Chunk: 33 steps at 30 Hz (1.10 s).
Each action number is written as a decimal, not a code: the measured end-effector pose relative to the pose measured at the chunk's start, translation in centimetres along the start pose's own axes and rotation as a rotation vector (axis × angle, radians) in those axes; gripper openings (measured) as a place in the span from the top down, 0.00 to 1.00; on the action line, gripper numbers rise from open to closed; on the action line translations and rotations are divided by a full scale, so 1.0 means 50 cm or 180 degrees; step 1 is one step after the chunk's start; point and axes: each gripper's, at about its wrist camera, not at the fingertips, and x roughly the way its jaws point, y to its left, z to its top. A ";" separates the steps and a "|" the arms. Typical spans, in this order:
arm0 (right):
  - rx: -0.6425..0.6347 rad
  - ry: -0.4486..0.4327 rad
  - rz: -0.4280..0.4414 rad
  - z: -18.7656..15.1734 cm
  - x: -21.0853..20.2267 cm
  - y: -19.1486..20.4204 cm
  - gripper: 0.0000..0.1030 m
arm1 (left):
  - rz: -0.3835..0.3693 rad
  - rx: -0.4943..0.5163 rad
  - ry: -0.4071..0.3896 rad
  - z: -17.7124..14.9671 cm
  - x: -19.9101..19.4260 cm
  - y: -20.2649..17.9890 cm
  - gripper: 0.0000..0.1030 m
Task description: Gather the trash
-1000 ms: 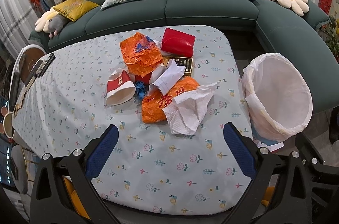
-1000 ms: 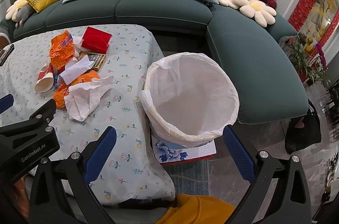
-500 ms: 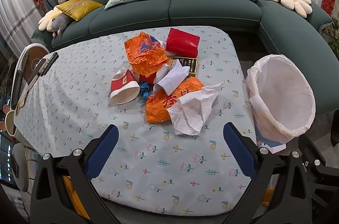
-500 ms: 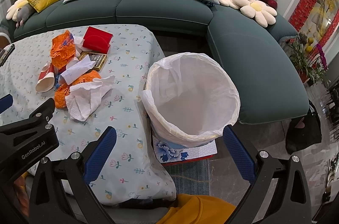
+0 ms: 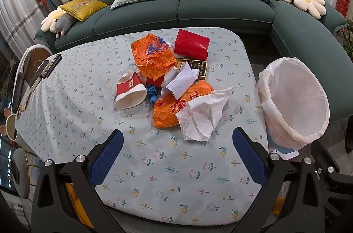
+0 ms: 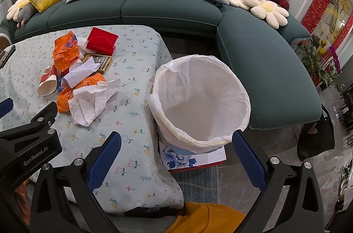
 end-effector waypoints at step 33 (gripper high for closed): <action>0.0011 -0.0030 -0.0012 0.008 -0.003 -0.002 0.07 | -0.0059 0.0045 -0.0036 0.001 -0.012 -0.012 0.08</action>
